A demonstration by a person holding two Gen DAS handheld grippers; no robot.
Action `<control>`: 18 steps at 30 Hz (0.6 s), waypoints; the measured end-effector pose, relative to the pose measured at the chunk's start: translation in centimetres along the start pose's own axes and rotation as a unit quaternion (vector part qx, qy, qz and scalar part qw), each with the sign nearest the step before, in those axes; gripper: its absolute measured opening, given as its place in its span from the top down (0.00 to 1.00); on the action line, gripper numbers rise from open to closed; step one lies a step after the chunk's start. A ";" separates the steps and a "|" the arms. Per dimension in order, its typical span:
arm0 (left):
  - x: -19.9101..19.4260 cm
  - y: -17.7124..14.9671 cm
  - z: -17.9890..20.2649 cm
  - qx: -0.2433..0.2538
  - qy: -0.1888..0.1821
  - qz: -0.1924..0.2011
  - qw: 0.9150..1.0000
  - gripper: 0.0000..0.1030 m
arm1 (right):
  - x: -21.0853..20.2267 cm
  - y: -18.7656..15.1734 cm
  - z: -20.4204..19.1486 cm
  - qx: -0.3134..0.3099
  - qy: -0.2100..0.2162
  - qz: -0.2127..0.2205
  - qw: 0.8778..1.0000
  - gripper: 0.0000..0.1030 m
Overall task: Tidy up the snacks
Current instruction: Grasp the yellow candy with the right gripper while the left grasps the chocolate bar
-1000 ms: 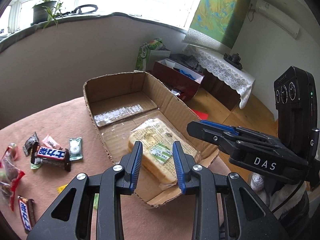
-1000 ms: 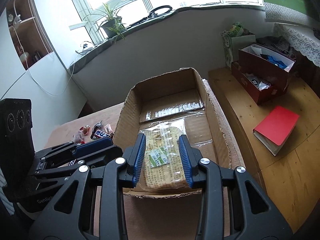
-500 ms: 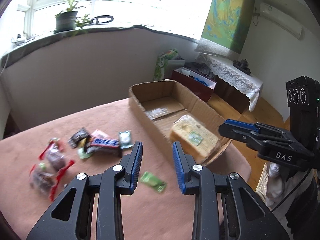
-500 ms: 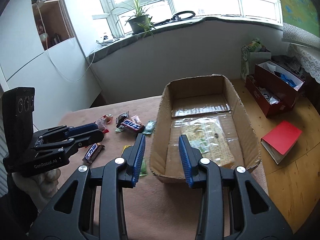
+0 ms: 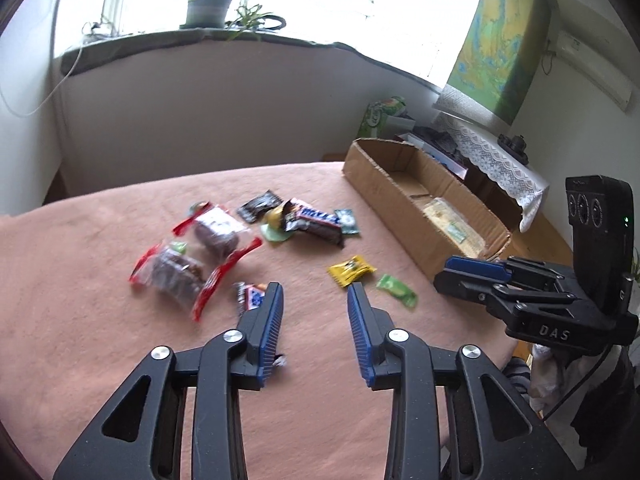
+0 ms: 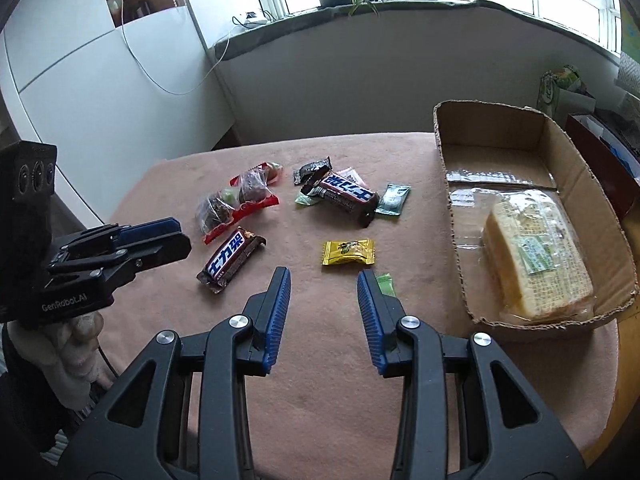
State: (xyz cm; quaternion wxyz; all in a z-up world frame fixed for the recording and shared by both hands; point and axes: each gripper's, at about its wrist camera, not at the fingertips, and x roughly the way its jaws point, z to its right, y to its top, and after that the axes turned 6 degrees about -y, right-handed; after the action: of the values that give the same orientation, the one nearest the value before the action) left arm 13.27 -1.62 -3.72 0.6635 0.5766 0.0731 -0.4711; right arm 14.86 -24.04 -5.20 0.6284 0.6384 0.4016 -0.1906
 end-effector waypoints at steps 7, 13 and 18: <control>0.7 -2.0 -2.9 -0.025 0.014 -0.027 0.999 0.61 | 3.5 0.6 -1.3 -0.002 -0.011 -0.034 0.999 0.33; 1.2 -2.4 -3.5 -0.030 0.014 -0.036 0.999 0.61 | 6.0 1.0 -1.6 0.006 -0.034 -0.055 0.998 0.33; 2.0 -2.5 -3.9 -0.036 0.015 -0.046 0.998 0.61 | 7.5 0.8 -0.8 0.031 -0.027 -0.081 0.996 0.33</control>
State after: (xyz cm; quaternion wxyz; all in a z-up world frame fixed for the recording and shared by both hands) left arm 14.27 0.82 -8.01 0.6601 0.5556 0.1262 -0.4895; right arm 19.78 -21.11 -10.23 0.6015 0.6173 0.4291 -0.2702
